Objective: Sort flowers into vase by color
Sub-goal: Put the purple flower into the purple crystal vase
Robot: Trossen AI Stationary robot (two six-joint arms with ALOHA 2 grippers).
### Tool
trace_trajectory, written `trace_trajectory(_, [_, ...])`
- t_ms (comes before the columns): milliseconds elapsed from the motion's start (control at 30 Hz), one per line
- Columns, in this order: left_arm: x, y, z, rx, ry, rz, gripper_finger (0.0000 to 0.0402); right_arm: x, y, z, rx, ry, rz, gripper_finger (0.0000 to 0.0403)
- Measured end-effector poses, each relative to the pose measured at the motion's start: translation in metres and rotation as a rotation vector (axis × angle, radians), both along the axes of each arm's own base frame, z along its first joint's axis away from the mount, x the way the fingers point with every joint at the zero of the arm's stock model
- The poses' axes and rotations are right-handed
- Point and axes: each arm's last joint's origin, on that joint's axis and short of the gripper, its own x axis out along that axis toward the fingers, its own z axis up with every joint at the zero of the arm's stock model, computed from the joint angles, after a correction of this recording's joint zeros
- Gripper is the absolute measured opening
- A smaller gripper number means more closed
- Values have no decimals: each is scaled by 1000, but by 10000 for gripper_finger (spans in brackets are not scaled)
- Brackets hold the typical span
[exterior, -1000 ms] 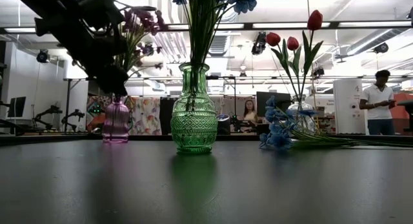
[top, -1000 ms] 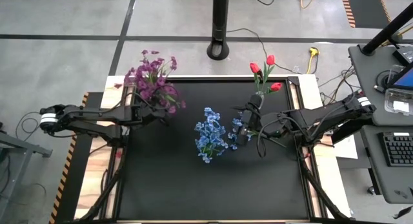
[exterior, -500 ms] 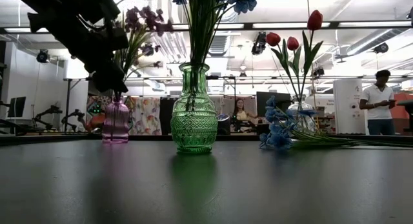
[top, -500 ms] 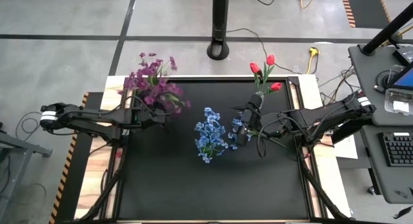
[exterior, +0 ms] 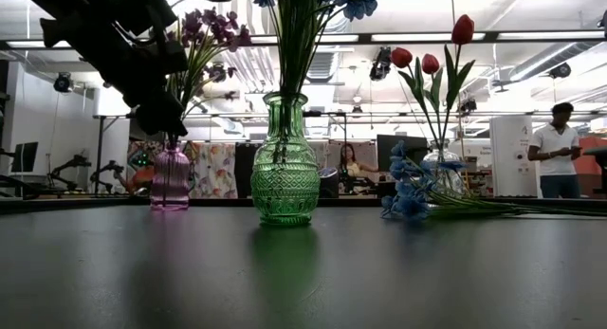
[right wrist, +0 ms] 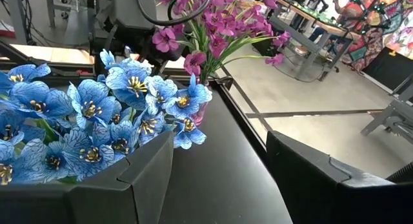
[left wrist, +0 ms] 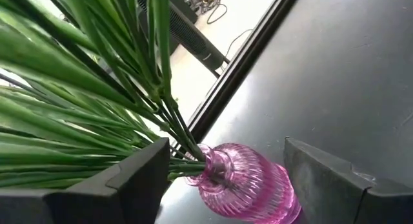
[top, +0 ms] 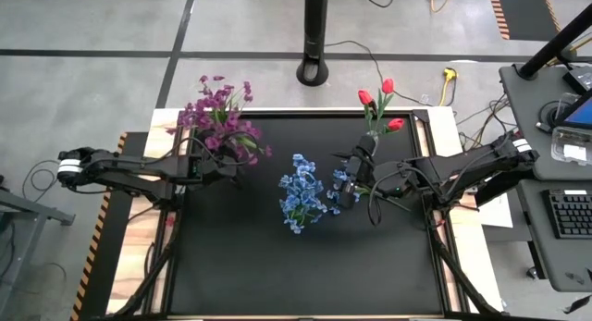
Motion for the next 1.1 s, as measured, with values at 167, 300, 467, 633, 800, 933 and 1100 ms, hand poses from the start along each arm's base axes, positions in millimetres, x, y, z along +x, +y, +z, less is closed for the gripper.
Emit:
trace_trajectory(167, [0,0,0,-2,-4,2,281,0,0,0,-4,2,1,242])
trace_trajectory(300, [1,0,1,-10,-31,13,281,0,0,0,-5,3,1,242])
trace_trajectory(467, [3,0,5,-37,-76,13,281,0,0,0,-4,3,1,242])
trace_trajectory(633, [3,0,6,-56,-104,19,281,0,0,0,-4,3,1,242])
trace_trajectory(800, [2,-1,4,-99,-121,21,281,0,0,0,10,-5,-3,242])
trace_trajectory(933, [3,-3,2,-201,-196,23,281,0,0,0,18,-9,-5,242])
trace_trajectory(1100, [2,-5,-1,-328,-247,16,281,0,0,0,18,-9,-5,242])
